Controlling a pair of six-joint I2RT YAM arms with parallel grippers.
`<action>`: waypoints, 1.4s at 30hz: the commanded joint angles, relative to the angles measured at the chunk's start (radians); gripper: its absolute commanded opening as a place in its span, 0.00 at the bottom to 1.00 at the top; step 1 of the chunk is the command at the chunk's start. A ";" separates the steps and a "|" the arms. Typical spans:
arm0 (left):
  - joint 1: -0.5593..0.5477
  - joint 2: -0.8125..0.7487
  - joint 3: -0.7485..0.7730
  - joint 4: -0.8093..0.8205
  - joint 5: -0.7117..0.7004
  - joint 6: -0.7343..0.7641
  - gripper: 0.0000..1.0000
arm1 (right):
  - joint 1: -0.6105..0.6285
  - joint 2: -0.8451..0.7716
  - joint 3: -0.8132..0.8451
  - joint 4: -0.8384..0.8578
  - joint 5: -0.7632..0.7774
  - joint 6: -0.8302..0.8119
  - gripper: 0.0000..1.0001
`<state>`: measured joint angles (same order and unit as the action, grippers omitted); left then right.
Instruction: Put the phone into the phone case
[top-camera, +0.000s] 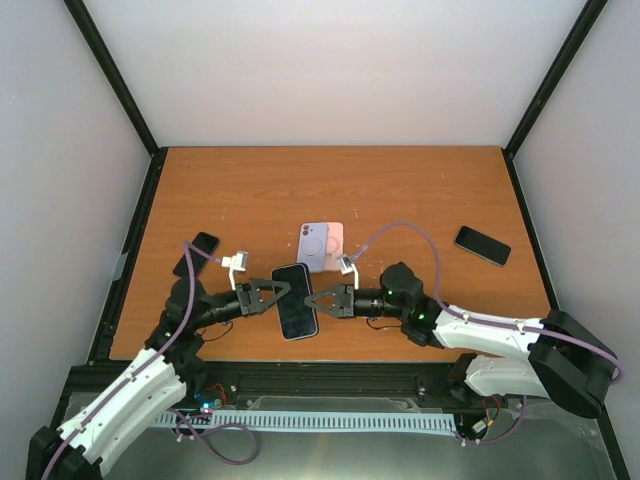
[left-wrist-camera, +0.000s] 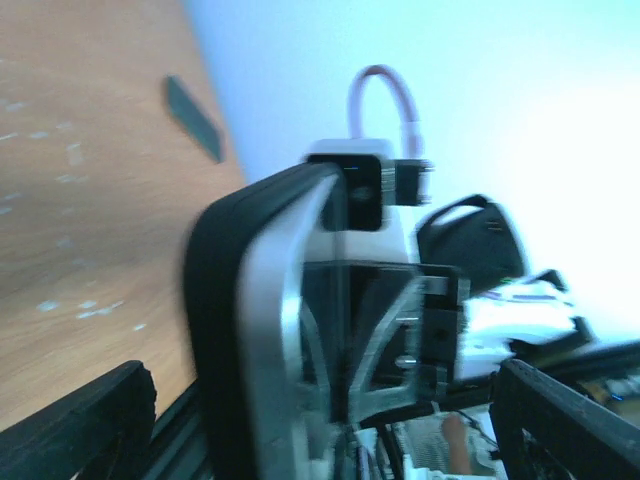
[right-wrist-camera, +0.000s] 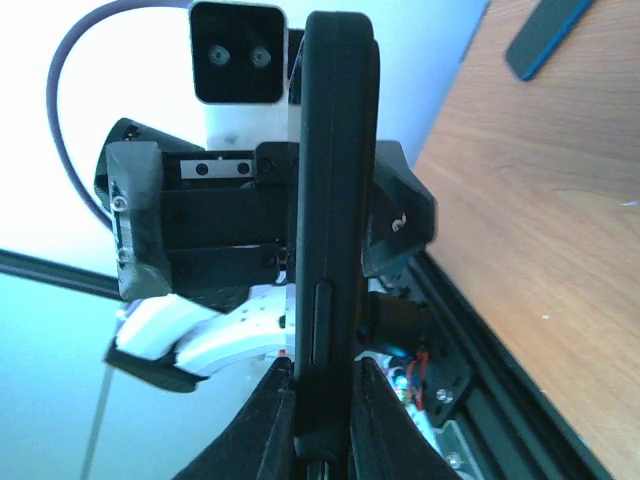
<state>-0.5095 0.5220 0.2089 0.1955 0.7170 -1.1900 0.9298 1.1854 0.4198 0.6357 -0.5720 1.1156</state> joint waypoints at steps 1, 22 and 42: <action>0.002 -0.054 0.016 0.251 0.075 -0.084 0.90 | -0.005 -0.025 -0.003 0.198 -0.125 0.075 0.08; 0.002 -0.130 -0.108 0.646 0.017 -0.297 0.52 | -0.006 0.187 -0.089 0.872 -0.197 0.413 0.08; 0.002 -0.027 -0.017 0.384 0.005 -0.208 0.21 | -0.003 0.121 -0.030 0.630 -0.207 0.305 0.18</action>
<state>-0.5079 0.4858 0.1459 0.6491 0.7284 -1.4418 0.9234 1.3441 0.3439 1.2831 -0.7750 1.4693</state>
